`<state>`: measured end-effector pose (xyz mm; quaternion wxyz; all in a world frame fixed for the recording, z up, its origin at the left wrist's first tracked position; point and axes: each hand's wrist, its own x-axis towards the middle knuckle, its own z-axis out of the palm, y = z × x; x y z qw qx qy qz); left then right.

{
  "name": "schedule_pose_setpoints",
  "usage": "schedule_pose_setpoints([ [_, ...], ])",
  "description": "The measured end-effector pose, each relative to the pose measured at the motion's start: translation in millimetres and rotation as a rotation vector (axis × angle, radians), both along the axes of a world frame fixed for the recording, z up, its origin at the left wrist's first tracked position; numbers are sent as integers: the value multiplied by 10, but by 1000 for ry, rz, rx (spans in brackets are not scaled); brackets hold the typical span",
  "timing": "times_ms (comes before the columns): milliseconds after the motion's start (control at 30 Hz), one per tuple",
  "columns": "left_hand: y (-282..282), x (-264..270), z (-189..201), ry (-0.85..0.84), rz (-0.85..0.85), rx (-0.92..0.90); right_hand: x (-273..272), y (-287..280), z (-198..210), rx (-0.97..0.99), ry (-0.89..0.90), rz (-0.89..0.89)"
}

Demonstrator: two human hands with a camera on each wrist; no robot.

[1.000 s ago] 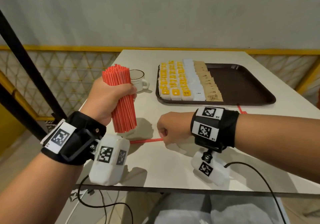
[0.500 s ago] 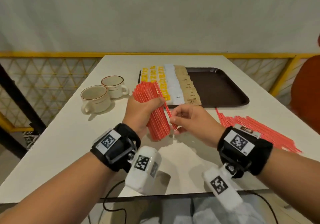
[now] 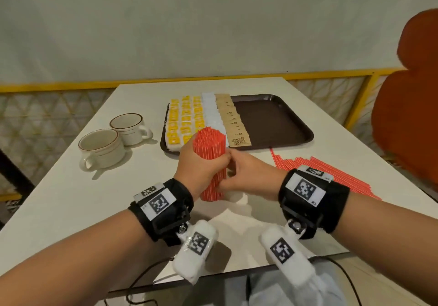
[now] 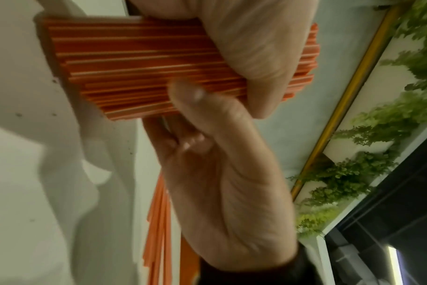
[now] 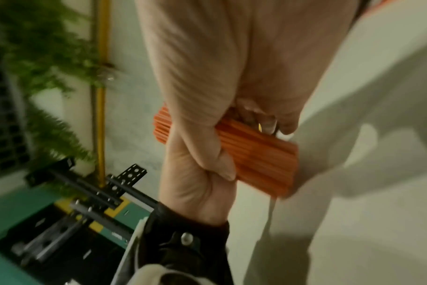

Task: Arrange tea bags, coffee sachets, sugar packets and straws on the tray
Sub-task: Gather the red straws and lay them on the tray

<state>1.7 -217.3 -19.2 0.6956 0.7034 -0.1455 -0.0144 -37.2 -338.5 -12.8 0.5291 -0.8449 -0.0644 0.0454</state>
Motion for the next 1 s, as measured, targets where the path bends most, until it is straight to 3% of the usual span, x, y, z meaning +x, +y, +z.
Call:
schedule_pose_setpoints([
  [100,-46,32,65,-31,6,-34,26,109,77,252,-66,45],
  [167,-55,61,102,-52,9,-58,84,136,103,301,-107,33],
  [367,-53,-5,-37,76,-38,49,194,239,-267,143,-74,-136],
  [600,-42,23,-29,82,-104,45,191,184,-213,-25,-135,-68],
  [767,-19,59,-118,108,-164,108,187,162,-232,12,-48,-20],
  [867,-53,81,14,133,-158,84,194,160,-166,135,-66,-37],
  [1000,-266,338,467,77,-209,32,360,39,73,226,-183,-268],
])
